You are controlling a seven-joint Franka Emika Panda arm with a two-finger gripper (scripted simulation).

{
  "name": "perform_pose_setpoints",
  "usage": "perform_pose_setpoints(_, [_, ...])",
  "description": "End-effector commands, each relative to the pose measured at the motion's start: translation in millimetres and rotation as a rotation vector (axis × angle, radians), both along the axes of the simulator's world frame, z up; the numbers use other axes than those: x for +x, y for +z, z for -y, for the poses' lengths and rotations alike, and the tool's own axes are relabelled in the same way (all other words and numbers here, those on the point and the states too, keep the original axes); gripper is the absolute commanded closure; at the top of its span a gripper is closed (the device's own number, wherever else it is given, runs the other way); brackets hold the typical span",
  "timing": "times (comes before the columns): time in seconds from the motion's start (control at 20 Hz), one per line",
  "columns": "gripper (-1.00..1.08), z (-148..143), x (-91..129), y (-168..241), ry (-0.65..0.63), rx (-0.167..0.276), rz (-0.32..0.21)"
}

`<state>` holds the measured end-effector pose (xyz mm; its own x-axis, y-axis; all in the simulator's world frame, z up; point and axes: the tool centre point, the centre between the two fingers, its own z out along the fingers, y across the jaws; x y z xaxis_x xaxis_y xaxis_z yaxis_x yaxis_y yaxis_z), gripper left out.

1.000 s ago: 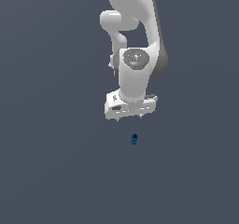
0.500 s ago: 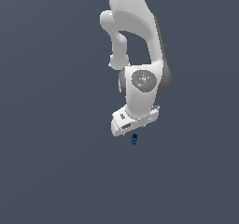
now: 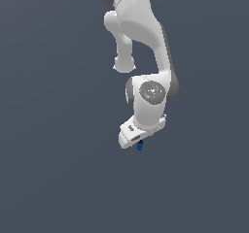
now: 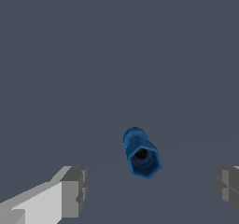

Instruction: Pick up the object and move it to a goal position.

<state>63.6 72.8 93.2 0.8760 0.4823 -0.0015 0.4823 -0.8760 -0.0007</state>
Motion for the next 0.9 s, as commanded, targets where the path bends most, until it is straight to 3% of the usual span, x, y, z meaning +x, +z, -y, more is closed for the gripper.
perform_pose_setpoints(0.0, [-0.92,0,0,0,0.0,0.0,0.001])
perform_pose_setpoints(0.85, [-0.92,0,1,-50,0.005,0.0,0.002])
